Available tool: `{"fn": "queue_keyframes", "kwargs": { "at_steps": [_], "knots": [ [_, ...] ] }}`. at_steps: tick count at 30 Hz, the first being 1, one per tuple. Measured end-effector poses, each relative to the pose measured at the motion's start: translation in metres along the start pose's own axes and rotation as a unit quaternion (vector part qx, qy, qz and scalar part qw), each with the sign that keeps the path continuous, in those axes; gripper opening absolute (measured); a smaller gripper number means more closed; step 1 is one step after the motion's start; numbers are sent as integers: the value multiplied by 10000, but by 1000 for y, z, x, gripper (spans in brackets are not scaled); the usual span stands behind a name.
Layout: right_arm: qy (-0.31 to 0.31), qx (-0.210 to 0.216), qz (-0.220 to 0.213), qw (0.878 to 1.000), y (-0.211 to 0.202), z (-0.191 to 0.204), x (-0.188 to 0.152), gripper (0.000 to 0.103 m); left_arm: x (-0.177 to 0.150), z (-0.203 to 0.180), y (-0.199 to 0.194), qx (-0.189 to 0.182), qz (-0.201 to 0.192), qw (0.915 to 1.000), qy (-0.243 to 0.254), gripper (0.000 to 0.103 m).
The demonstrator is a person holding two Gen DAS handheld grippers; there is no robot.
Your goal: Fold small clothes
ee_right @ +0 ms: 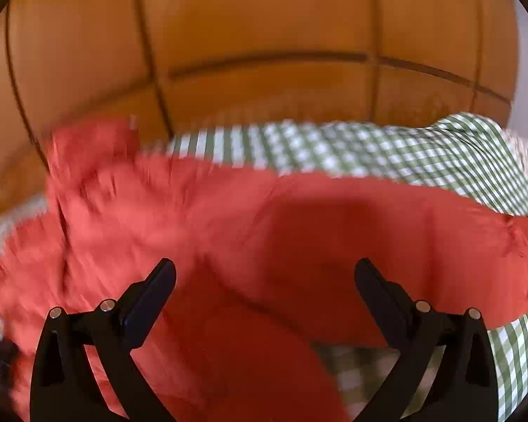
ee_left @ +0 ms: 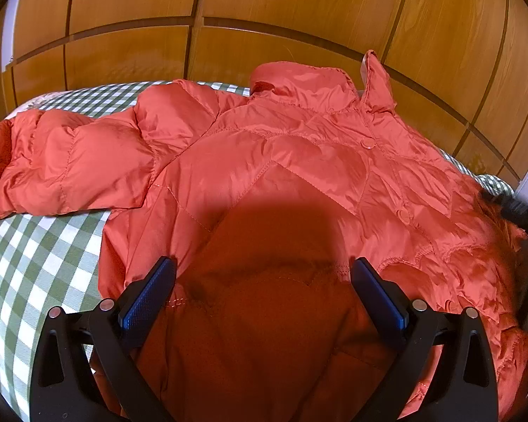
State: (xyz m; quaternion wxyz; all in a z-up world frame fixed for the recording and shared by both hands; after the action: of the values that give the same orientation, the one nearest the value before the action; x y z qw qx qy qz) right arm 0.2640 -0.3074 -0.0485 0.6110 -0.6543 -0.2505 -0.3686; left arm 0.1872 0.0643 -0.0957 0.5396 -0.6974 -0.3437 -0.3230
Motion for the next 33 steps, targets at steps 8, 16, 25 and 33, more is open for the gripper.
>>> {"fn": "queue_keyframes", "kwargs": {
  "at_steps": [8,16,25,33],
  "knots": [
    [187,-26,299,9994,19,-20,-18,101,2,2,-1,-21,49,10000,-15,99],
    [291,-54,313,9991,20,-19,-18,101,29,40,-39,216,-226,9990,-334,99],
    [277,-140,332,9990,12,-25,-25,101,36,138,-72,1142,-559,9817,-1414,99],
    [270,-140,319,9990,12,-24,-25,101,20,206,-95,1495,-789,9512,-2581,99]
  ]
}}
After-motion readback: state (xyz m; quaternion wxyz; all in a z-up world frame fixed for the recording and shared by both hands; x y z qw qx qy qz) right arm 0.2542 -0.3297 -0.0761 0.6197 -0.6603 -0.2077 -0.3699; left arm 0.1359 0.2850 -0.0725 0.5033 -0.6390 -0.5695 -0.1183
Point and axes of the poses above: each gripper's, at about its wrist camera, not at the fingertips, and y roughly the way its jaws point, z to its left, x to its top, the point moved 4 cm from there along y, roughly the way its jaws point, and after that the axes turned 11 degrees about -z, right-handed, at the moved point
